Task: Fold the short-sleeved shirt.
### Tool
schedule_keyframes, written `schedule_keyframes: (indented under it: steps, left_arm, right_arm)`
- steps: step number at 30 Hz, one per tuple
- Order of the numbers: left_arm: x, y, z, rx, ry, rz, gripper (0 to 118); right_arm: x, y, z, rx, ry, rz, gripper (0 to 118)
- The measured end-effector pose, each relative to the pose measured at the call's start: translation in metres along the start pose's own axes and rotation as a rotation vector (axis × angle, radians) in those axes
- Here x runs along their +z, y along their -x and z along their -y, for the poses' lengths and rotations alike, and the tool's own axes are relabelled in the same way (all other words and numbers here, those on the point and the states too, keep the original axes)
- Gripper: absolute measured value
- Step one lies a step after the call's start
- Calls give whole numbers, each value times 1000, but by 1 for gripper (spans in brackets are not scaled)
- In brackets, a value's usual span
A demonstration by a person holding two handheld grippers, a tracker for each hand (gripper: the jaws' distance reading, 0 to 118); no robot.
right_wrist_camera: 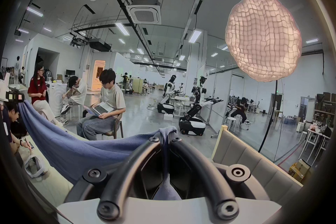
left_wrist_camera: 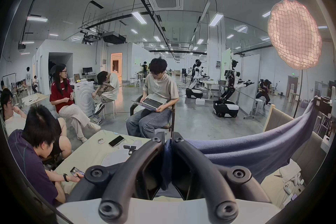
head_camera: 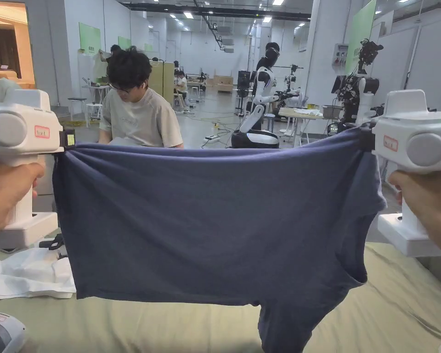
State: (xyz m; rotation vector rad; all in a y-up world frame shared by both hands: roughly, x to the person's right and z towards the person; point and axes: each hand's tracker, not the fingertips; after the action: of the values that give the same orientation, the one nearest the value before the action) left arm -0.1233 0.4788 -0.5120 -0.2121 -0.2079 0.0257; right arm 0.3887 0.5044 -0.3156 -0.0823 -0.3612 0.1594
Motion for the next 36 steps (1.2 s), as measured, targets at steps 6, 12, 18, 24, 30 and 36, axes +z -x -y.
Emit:
schedule_keyframes:
  steps: [6,12,18,24,30,36]
  left_arm:
    - [19,7,77,4,67,14,1]
    - [70,15,162,45,103,48,1]
    - [136,24,237,50,152,71,1]
    - [196,34,294,76,187,74,1]
    - [226,53,357,65,305,60,1]
    - [243,60,423,44,480,52,1]
  right_arm:
    - [30,5,54,44,58,-9,1]
    - [103,13,138,79,129,-17,1]
    - [166,13,208,108,232,-41,1]
    - [230,19,261,120,332,-57,1]
    - [274,32,312,130,480,-76,2]
    - [302,39,373,62,664,-97,2]
